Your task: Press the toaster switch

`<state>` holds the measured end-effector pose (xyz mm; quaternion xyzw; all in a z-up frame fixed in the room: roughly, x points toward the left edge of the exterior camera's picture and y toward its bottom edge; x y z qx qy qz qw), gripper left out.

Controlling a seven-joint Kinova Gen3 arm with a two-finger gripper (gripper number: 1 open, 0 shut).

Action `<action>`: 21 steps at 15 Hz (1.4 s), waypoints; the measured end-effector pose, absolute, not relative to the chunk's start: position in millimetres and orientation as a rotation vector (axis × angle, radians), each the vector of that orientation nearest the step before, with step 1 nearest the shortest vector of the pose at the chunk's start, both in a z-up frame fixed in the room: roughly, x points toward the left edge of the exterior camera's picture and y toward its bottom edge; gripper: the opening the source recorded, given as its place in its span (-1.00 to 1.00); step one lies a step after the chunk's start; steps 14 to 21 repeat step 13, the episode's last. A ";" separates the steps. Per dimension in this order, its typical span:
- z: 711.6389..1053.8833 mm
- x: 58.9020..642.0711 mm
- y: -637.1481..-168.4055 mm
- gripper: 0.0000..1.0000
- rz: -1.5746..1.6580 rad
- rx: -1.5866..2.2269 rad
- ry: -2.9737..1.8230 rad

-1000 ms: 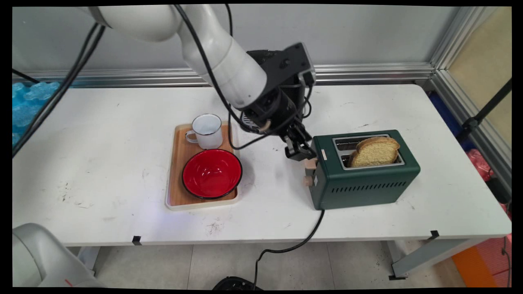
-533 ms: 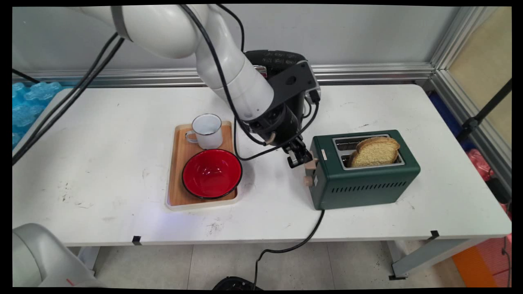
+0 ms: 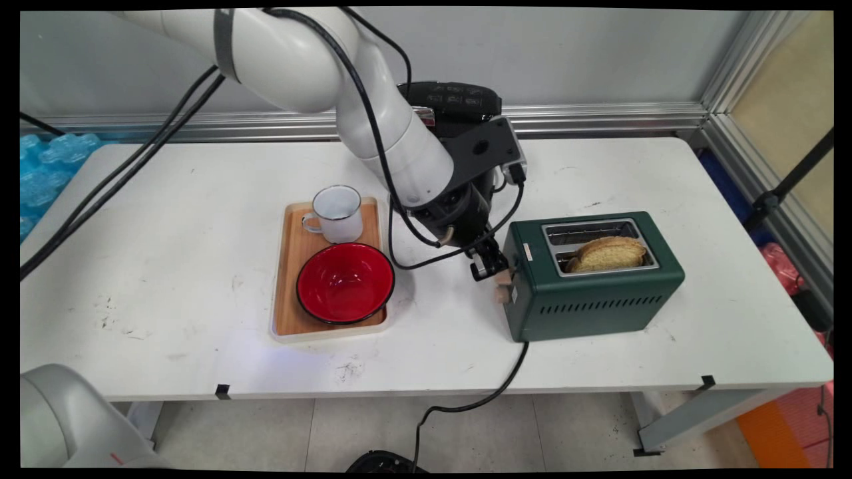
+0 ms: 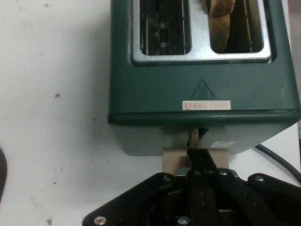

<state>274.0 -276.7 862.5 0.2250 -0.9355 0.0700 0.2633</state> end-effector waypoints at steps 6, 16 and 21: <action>849.8 270.2 -278.9 -1.00 0.181 0.602 -2.552; 837.7 264.6 -282.3 -1.00 0.175 0.603 -2.569; 837.7 264.6 -282.3 -1.00 0.175 0.603 -2.569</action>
